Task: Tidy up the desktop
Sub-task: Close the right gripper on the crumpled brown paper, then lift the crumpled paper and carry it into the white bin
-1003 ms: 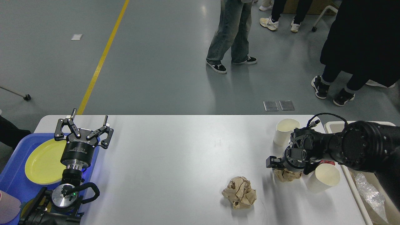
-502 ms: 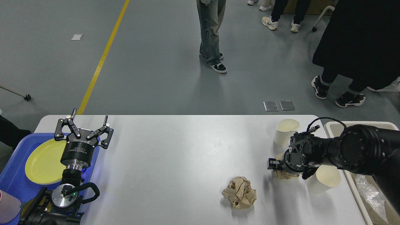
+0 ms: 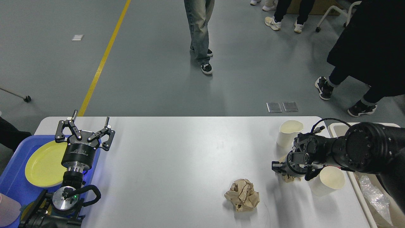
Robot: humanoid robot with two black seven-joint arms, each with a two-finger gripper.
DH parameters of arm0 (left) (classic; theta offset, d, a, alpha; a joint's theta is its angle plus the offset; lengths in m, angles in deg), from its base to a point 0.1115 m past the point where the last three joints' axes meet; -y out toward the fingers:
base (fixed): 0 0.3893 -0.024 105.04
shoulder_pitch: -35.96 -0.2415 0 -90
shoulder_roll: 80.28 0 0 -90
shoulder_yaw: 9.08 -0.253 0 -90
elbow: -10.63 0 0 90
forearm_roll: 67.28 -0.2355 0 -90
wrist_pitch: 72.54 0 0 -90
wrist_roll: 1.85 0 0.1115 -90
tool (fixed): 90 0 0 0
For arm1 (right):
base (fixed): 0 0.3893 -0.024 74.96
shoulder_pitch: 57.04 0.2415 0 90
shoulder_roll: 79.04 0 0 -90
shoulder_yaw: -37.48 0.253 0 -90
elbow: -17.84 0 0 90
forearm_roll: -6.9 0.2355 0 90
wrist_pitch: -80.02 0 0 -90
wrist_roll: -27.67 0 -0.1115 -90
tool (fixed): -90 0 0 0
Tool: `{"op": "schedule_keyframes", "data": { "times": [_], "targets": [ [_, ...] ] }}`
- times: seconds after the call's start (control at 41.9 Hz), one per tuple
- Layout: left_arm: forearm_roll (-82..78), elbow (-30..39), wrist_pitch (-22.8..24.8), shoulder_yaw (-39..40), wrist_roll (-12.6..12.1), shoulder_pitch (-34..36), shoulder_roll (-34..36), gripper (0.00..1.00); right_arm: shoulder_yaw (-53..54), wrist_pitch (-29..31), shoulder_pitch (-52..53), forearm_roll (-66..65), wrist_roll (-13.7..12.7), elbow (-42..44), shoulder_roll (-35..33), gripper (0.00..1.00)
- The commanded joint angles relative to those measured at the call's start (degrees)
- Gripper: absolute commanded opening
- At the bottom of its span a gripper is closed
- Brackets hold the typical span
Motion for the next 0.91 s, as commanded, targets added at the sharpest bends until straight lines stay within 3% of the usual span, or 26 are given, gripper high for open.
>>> {"op": "schedule_keyframes", "data": {
  "times": [0.0,0.311,0.549,0.764,0.884],
  "targets": [
    [0.00,0.00,0.00,0.00,0.00,0.01,0.00,0.96,0.04,0.01,1.65,0.04,0.06,-1.82,-0.21,0.00],
    [0.00,0.00,0.00,0.00,0.00,0.01,0.00,0.96,0.04,3.43,10.34,1.71,0.32,-10.08,-3.45,0.00],
    [0.00,0.00,0.00,0.00,0.00,0.01,0.00,0.96,-0.31,16.96,34.13,2.94,0.50,-27.29,-11.18,0.00],
    [0.00,0.00,0.00,0.00,0.00,0.01,0.00,0.96,-1.62,20.67,54.81,4.08,0.93,-43.91,-15.15,0.00],
    [0.00,0.00,0.00,0.00,-0.09,0.01,0.00,0.96,-5.04,20.67,61.31,6.53,3.74,-48.58,-14.36,0.00]
  ]
}}
